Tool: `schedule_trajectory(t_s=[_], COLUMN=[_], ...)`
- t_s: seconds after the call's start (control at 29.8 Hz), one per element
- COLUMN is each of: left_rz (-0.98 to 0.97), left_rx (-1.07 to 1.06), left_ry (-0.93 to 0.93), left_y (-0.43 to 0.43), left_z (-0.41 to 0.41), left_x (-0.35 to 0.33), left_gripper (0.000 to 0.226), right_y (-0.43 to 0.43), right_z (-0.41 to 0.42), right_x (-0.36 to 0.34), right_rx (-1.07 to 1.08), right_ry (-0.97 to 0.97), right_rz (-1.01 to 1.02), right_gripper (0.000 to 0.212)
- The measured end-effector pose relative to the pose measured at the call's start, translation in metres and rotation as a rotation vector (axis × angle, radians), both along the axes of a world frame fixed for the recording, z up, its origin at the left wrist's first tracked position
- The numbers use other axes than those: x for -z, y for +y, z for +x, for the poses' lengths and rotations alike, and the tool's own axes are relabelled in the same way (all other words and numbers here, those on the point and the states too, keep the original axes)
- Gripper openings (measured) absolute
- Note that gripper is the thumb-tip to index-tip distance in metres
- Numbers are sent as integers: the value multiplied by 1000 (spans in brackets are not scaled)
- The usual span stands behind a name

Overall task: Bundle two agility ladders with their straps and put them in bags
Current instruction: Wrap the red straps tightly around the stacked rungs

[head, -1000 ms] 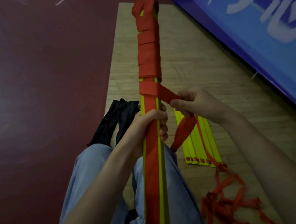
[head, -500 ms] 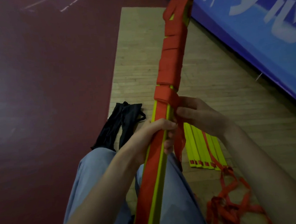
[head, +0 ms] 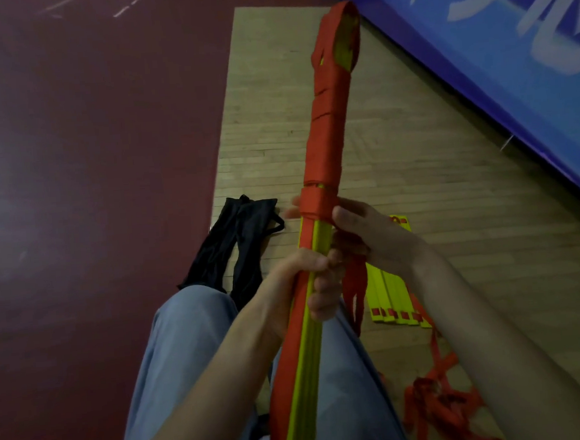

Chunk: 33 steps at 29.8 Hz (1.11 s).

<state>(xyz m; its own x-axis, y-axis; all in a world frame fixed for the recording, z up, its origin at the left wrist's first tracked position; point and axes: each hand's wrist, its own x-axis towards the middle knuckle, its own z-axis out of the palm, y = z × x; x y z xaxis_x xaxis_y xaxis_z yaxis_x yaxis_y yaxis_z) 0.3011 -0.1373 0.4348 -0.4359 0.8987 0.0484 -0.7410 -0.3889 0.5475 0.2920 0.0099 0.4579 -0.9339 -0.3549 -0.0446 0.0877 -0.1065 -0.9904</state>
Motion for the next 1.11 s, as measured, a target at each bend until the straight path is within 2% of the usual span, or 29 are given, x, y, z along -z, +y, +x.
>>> schedule_trajectory(t_s=[0.07, 0.17, 0.3, 0.37, 0.44, 0.5, 0.6, 0.71, 0.77, 0.84, 1.01, 1.11], left_rz=[-94, -17, -363, -579, -708, -691, -516, -389, -447, -584, -904, -1012], left_rx=[-156, -19, -60, -141, -287, -358, -244, -73, -93, -159, -425, -566], left_ry=[-2, -45, 118, 164, 224, 227, 164, 119, 120, 158, 271, 487], left_y=[-8, 2, -11, -7, 0, 3, -1, -3, -1, 0, 7, 16], left_z=[2, 2, -3, 1, 9, 14, 17, 19, 17, 13, 19, 31], left_x=[6, 12, 19, 15, 13, 9, 6, -3, -3, 3, 15, 20], left_gripper=[20, 31, 57, 44, 17, 18, 24, 9, 16, 25, 33, 28], right_y=[-5, -8, -7, -8, -10, -11, -8, -11, -14, -16, -17, -18], right_z=[-2, 1, -2, -4, -1, 2, 12, 22, 18, 14, 11, 12], right_x=[5, 5, 5, 7, 9, 6, 0, -7, -8, -5, 10, 14], right_rx=[-19, 95, 402, 464, 466, 420, 237, 66, 173, 345, 473, 488], right_ry=[12, -8, 15, 24, 18, 14, -35, -19, -18, 10, -49, -15], right_rz=[18, 35, 397, 493, 509, 465, 267, 106, 188, 379, 538, 603], right_gripper=[58, 49, 18, 11, 11, 9, 15, 18, 18, 16, 38, 41])
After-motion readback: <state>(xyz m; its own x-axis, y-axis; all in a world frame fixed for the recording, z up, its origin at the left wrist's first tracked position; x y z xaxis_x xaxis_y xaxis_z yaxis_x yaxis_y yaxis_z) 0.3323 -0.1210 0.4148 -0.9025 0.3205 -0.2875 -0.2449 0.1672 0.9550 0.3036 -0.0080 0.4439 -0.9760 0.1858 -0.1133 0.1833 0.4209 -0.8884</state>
